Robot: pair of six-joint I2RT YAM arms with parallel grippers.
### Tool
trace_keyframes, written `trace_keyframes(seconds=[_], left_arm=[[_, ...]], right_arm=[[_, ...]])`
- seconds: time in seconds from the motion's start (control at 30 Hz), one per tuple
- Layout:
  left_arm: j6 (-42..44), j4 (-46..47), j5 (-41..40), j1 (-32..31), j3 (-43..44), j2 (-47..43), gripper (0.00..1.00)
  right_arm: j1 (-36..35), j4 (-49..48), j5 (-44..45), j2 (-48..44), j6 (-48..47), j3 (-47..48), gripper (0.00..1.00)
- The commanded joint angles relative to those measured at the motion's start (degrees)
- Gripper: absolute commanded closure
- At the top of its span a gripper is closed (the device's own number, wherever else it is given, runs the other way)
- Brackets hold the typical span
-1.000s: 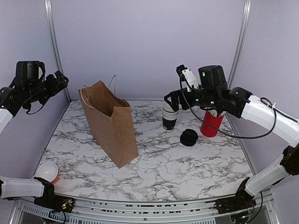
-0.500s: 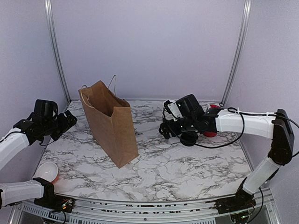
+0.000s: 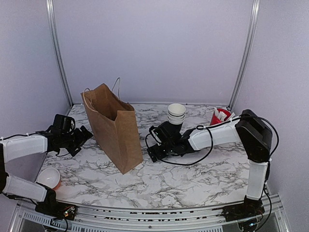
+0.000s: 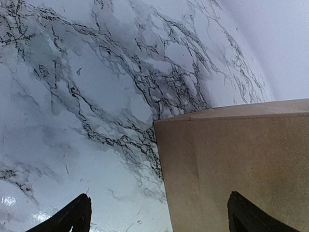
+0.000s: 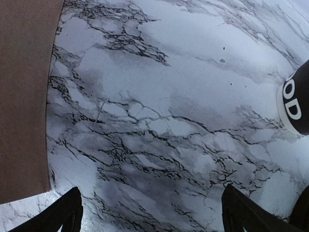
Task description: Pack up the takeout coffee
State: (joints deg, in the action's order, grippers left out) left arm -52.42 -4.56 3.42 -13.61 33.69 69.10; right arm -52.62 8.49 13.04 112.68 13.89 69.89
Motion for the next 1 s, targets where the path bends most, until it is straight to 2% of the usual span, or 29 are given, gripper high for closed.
trace_keyframes(seconds=[0.0, 0.27, 0.43, 0.63, 0.77, 0.97], left_arm=[[-1.15, 6.76, 0.64, -0.19, 5.37, 7.79, 0.01], [-0.29, 8.16, 0.26, 0.82, 16.73, 19.87, 0.01], [0.66, 8.84, 4.77, 0.67, 22.21, 26.0, 0.01], [3.12, 9.19, 9.77, -0.41, 26.13, 30.27, 0.01], [4.58, 7.13, 8.19, -0.25, 25.9, 28.38, 0.01], [7.56, 1.84, 5.08, 1.45, 24.88, 21.95, 0.01]], right_arm=[[-1.26, -5.83, 2.09, 1.32, 1.51, 2.18, 0.03], [-5.98, -6.62, 0.92, 3.15, 3.36, 3.13, 0.03], [-10.21, -6.43, -0.64, 3.15, 4.06, 5.37, 0.03], [-10.62, -5.03, -2.01, 3.89, 3.73, 7.83, 0.03], [-8.98, -1.8, -1.2, 1.96, 4.37, 7.78, 0.03], [-5.59, 1.28, -0.03, -7.75, 4.28, 2.55, 0.03]])
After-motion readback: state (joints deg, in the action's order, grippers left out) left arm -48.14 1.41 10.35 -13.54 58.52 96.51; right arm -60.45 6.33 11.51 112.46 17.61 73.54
